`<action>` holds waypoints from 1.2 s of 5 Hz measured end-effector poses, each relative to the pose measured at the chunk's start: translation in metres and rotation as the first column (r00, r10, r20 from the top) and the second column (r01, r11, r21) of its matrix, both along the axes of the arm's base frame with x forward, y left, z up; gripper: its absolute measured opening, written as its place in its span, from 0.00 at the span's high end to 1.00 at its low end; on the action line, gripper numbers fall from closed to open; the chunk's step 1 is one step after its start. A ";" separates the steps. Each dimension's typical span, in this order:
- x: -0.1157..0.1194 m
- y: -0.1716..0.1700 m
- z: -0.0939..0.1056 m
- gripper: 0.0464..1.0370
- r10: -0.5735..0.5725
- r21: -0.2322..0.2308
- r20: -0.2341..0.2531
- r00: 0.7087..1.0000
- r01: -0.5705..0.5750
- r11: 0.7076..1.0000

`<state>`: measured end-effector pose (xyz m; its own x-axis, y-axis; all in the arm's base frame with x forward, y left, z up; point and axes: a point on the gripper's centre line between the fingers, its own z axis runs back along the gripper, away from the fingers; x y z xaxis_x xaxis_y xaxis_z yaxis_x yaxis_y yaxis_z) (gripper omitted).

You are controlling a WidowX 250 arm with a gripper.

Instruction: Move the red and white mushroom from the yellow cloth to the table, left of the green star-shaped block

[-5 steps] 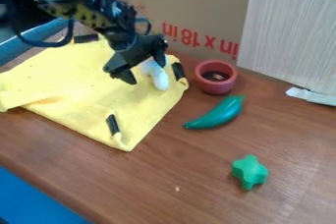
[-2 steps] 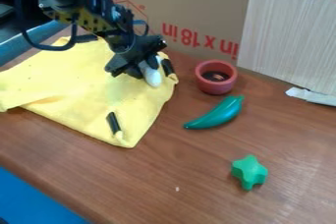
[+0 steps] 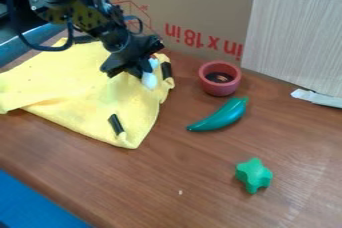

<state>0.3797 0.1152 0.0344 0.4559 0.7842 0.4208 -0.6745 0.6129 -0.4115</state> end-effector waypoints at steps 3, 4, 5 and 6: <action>-0.030 -0.039 0.068 0.98 -0.116 -0.131 0.067 0.991 0.124 0.984; -0.052 -0.067 0.062 0.98 -0.196 -0.139 0.043 0.980 0.200 0.970; -0.072 -0.099 0.056 0.98 -0.283 -0.128 0.028 0.959 0.284 0.950; -0.089 -0.127 0.050 0.98 -0.349 -0.115 0.027 0.937 0.349 0.930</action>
